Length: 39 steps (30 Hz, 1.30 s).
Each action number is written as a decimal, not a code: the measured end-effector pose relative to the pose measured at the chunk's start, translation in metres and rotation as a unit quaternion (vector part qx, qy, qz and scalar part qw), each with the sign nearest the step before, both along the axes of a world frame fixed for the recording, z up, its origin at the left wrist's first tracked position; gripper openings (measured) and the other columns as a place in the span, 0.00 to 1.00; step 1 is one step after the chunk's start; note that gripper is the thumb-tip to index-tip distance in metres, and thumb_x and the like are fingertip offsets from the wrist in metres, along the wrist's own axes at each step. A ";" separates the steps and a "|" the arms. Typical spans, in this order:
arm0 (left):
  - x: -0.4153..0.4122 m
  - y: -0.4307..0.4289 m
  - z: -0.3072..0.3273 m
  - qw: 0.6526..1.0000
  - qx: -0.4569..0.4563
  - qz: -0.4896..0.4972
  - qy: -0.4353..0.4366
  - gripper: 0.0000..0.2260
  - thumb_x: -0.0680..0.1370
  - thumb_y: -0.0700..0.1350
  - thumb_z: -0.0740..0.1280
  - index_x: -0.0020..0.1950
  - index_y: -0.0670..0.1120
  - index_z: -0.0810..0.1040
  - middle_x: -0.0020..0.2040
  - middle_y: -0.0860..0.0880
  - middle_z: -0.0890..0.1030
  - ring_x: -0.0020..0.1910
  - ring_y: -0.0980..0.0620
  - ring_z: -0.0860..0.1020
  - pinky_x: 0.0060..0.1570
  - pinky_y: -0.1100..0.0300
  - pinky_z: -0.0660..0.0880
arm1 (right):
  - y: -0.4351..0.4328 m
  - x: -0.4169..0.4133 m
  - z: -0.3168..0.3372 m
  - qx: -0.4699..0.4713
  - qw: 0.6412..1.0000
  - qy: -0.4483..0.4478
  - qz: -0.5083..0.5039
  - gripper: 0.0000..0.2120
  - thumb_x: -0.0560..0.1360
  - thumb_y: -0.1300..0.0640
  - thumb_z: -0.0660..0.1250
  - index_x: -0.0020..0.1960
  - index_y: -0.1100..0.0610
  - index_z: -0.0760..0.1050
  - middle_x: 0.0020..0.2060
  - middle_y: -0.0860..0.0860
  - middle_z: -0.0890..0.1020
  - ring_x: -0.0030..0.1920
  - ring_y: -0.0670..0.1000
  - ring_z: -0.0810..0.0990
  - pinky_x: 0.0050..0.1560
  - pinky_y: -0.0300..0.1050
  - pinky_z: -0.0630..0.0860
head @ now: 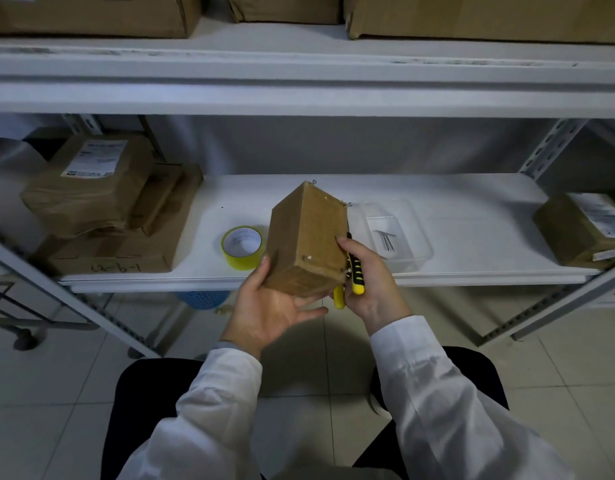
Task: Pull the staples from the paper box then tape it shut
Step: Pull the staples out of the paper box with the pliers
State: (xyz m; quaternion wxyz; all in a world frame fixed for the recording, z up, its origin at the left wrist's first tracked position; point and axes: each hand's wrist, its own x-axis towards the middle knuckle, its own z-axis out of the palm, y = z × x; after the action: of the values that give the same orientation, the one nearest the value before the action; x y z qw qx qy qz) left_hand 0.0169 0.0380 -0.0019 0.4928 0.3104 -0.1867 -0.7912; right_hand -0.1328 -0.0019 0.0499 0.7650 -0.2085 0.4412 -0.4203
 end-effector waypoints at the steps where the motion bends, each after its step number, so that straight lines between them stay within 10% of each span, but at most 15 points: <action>1: -0.001 -0.001 0.001 1.000 0.001 0.011 0.009 0.40 0.61 0.63 0.74 0.68 0.46 0.71 0.65 0.39 0.76 0.61 0.36 0.76 0.53 0.43 0.77 | -0.001 0.001 -0.001 -0.003 1.000 0.015 0.001 0.06 0.76 0.54 0.65 0.47 0.57 0.76 0.34 0.51 0.82 0.37 0.51 0.80 0.38 0.43 0.74; 13: -0.005 -0.010 0.018 0.948 0.039 0.315 0.038 0.08 0.78 0.45 0.63 0.56 0.47 0.74 0.55 0.44 0.79 0.61 0.44 0.75 0.62 0.50 0.73 | 0.006 0.001 -0.007 -0.116 0.959 0.255 0.048 0.05 0.71 0.59 0.71 0.40 0.52 0.75 0.35 0.49 0.77 0.38 0.48 0.76 0.37 0.41 0.69; 33: -0.006 -0.013 0.019 0.929 0.019 0.365 0.060 0.12 0.77 0.46 0.64 0.60 0.48 0.72 0.56 0.45 0.78 0.60 0.45 0.76 0.57 0.51 0.76 | 0.010 0.006 -0.008 -0.142 0.927 0.336 0.090 0.07 0.70 0.62 0.71 0.45 0.65 0.80 0.38 0.60 0.75 0.41 0.53 0.73 0.57 0.57 0.75; 36: -0.008 -0.015 0.021 0.931 0.023 0.361 0.058 0.12 0.78 0.46 0.64 0.61 0.48 0.71 0.56 0.45 0.77 0.61 0.45 0.76 0.57 0.52 0.77 | 0.010 0.009 -0.010 -0.145 0.924 0.349 0.067 0.15 0.70 0.62 0.70 0.52 0.70 0.77 0.41 0.69 0.72 0.40 0.54 0.70 0.46 0.51 0.75; 39: -0.010 -0.016 0.022 0.933 0.024 0.355 0.051 0.14 0.77 0.47 0.64 0.63 0.47 0.70 0.57 0.45 0.77 0.61 0.46 0.76 0.57 0.53 0.77 | 0.012 0.011 -0.013 -0.144 0.930 0.334 0.058 0.15 0.70 0.61 0.70 0.52 0.70 0.77 0.38 0.58 0.72 0.39 0.53 0.69 0.39 0.42 0.67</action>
State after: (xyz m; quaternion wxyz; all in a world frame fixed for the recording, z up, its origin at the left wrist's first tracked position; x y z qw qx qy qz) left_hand 0.0071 0.0219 0.0197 0.7427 0.3272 -0.0194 -0.5839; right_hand -0.1218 0.0096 0.0374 0.5586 -0.4701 0.5926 -0.3403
